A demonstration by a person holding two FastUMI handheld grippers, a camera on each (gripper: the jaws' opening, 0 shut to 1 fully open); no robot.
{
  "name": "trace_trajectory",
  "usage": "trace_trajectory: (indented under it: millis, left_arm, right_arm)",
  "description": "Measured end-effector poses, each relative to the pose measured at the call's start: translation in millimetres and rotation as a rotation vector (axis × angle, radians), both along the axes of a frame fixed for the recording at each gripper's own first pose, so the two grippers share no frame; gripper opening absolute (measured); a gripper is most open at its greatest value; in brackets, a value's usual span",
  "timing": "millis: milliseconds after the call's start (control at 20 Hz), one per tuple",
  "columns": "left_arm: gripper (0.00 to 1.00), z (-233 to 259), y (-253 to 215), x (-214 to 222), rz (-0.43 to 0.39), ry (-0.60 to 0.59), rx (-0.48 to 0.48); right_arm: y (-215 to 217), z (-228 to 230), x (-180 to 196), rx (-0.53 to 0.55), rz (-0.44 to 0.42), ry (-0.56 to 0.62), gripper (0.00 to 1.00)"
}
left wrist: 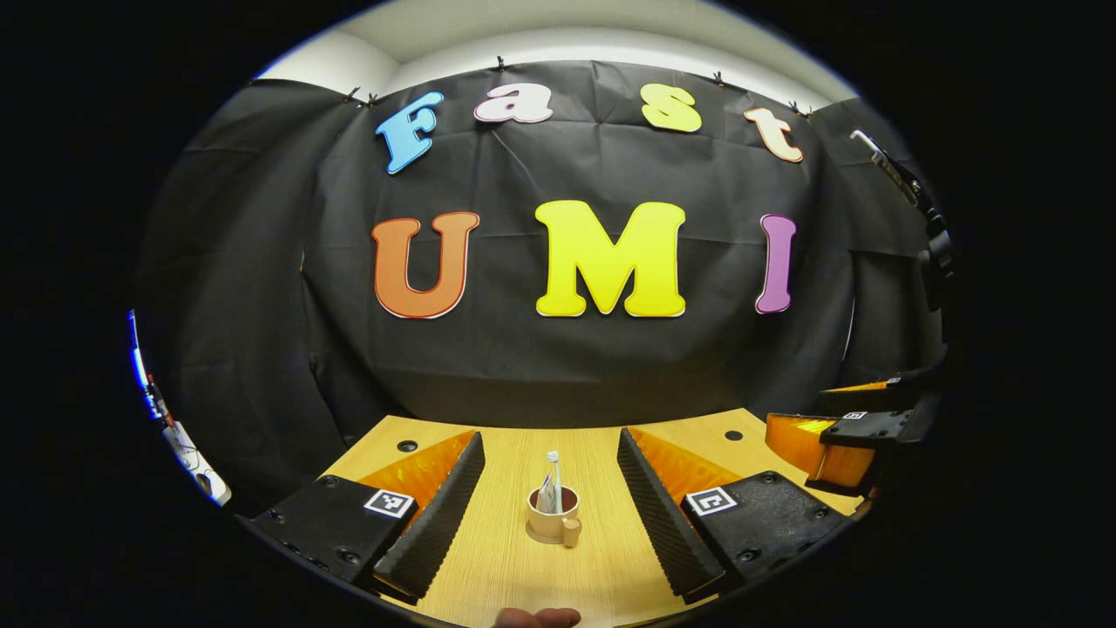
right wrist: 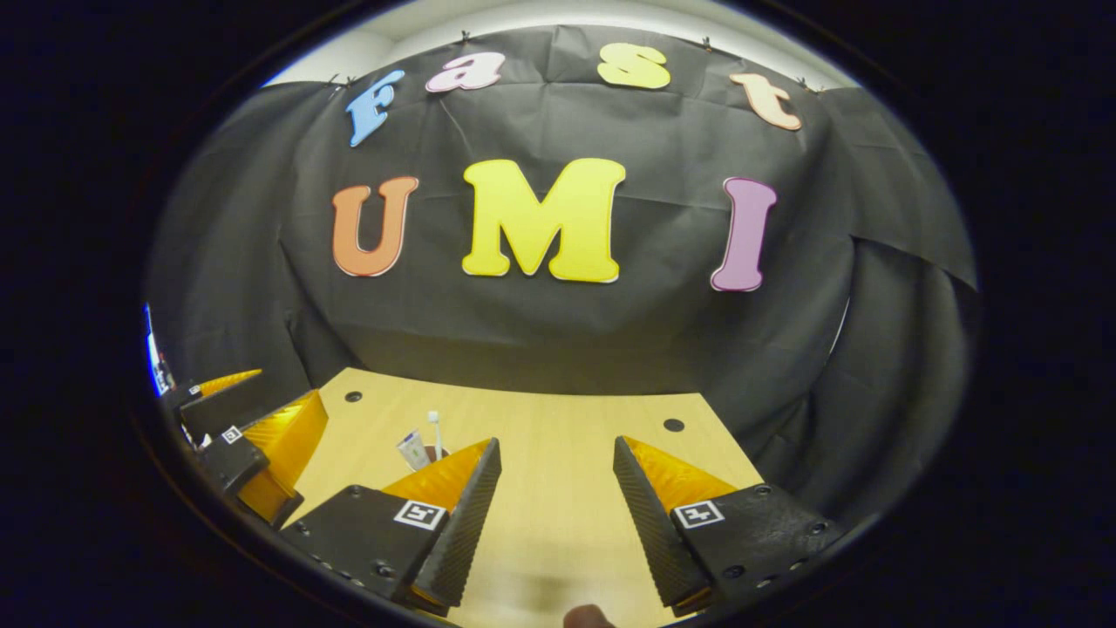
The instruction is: Put the toothbrush and toothpaste on the desktop into the cup, then pick up the cup and place it on the coaster on the desktop.
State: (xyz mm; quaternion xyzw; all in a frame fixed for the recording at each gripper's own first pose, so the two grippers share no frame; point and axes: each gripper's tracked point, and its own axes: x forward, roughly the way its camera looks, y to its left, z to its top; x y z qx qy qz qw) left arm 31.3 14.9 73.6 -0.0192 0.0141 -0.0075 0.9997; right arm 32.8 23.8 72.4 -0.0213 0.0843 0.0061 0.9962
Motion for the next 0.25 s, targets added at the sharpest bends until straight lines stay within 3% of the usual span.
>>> trace_trajectory:
  millis: [250]
  left_arm:
    - [0.97, 0.7, 0.5, -0.2, 0.004, -0.003, 0.004]
  right_arm:
    - [0.0, 1.3, -0.7, 0.008, 0.004, -0.009, 0.80]
